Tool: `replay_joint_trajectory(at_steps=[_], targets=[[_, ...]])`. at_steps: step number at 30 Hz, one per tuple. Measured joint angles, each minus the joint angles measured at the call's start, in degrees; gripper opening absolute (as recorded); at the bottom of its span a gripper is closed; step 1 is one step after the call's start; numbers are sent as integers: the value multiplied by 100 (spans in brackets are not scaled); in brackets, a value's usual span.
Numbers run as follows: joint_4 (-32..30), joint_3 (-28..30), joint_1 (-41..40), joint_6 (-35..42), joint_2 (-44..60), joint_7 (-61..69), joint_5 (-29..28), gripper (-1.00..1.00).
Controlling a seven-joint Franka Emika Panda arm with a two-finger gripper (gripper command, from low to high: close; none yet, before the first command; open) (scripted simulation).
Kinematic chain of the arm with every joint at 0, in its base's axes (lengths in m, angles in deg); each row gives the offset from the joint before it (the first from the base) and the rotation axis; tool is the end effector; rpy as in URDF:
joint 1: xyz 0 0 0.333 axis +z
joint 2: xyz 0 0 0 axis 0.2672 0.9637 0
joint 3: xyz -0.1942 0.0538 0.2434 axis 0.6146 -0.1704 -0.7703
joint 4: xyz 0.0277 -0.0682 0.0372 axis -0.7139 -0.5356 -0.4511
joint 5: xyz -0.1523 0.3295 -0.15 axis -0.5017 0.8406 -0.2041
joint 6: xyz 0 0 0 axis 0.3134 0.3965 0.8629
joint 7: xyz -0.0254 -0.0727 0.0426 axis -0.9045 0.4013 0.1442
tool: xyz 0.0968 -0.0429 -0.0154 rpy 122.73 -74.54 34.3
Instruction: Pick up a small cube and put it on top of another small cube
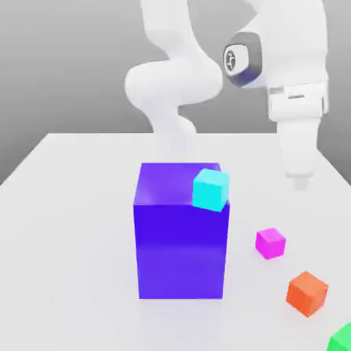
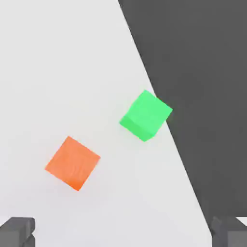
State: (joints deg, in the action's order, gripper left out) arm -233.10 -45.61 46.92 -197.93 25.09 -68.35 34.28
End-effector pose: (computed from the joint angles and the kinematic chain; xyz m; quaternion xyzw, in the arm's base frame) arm 0.3335 0.2085 0.3022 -0.9418 -0.3200 -0.1010 0.0221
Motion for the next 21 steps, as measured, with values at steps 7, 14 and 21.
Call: replay_joint_trajectory(at_steps=[7,14,21], targets=[[-893,-243,797,-889,1080,1688,69,0],[-733,18,1063,-2047,2500,1610,-248,0],[-670,73,1115,-2316,2845,1597,-263,-100]])
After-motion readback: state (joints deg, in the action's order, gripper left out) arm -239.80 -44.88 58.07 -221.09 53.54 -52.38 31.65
